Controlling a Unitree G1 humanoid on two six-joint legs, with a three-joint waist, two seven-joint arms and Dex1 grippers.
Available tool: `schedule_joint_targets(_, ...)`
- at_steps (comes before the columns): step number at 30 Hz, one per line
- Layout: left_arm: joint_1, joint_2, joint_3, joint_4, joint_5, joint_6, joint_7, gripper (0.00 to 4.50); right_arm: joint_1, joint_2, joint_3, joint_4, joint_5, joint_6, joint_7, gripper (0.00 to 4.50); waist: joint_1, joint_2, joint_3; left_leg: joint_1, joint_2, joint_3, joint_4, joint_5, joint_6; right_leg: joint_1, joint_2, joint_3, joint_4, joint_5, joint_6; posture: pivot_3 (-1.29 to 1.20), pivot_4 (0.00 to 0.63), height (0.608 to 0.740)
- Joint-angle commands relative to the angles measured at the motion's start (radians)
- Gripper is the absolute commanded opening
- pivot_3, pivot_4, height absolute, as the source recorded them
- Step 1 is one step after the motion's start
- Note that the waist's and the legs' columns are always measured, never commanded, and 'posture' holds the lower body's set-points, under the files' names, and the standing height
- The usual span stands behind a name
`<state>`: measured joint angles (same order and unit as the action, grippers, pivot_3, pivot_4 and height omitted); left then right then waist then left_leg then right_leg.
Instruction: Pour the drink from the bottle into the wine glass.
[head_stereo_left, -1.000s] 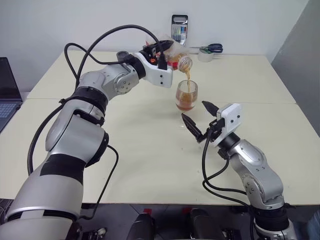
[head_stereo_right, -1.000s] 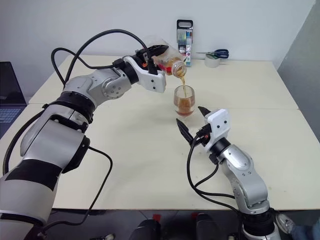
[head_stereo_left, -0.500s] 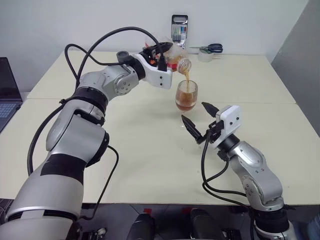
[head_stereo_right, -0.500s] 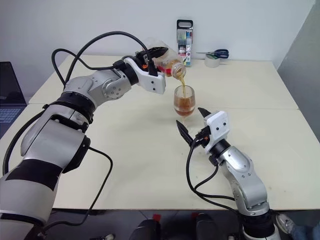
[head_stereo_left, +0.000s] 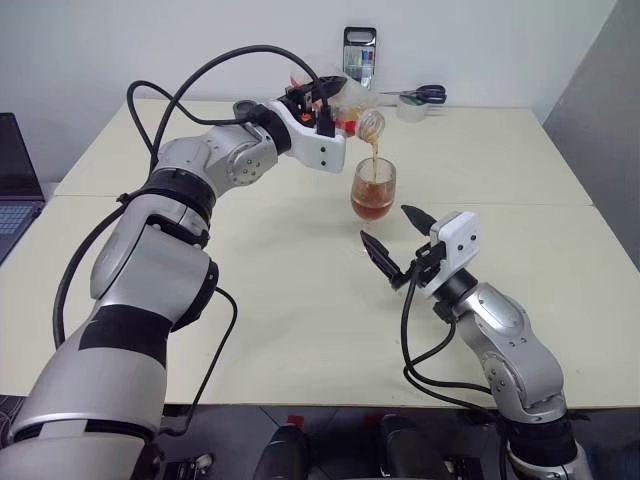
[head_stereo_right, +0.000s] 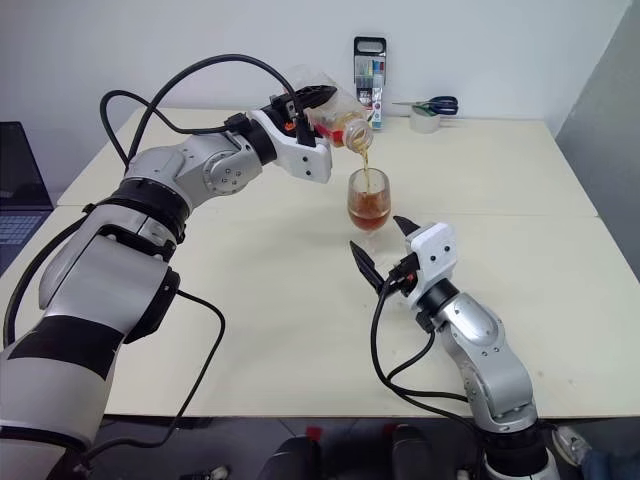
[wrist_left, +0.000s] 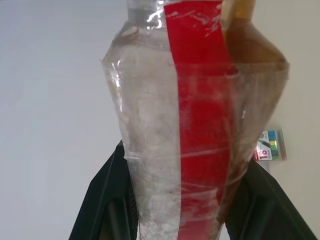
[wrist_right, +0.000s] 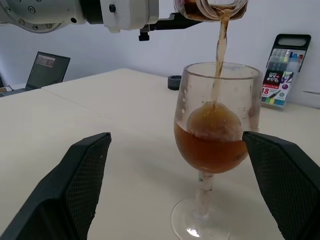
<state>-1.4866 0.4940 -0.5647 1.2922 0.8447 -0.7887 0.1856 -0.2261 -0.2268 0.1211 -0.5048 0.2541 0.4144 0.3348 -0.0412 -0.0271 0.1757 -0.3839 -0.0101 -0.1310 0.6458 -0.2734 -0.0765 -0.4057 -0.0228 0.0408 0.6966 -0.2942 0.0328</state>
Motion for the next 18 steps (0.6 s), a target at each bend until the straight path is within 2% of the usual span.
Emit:
schedule_joint_targets(1, -0.040, 0.004, 0.001, -0.011, -0.005, 0.005, 0.020, 1.71, -0.002, 0.007, 0.004, -0.052, -0.001, -0.032, 0.000, 4.50, -0.001, 0.000, 0.000, 0.000, 0.000, 0.000, 0.000, 0.000, 0.000, 0.000, 0.000, 0.000, 0.000, 0.000, 0.000, 0.00, 0.150, 0.740)
schedule_joint_targets(13, -0.037, -0.001, 0.004, -0.008, -0.009, 0.009, 0.012, 1.71, 0.002, 0.008, 0.012, -0.057, -0.001, -0.028, 0.000, 4.50, -0.006, 0.000, 0.000, 0.000, 0.000, 0.000, 0.000, 0.000, 0.000, 0.000, 0.000, 0.000, 0.000, 0.000, 0.000, 0.00, 0.150, 0.740)
schedule_joint_targets(18, -0.024, -0.012, 0.043, 0.004, -0.061, 0.025, -0.046, 1.71, 0.003, 0.009, 0.015, -0.056, -0.002, -0.028, 0.000, 4.50, -0.006, 0.000, 0.000, 0.000, 0.000, 0.000, 0.000, 0.000, 0.000, 0.000, 0.000, 0.000, 0.001, 0.000, 0.000, 0.00, 0.150, 0.740)
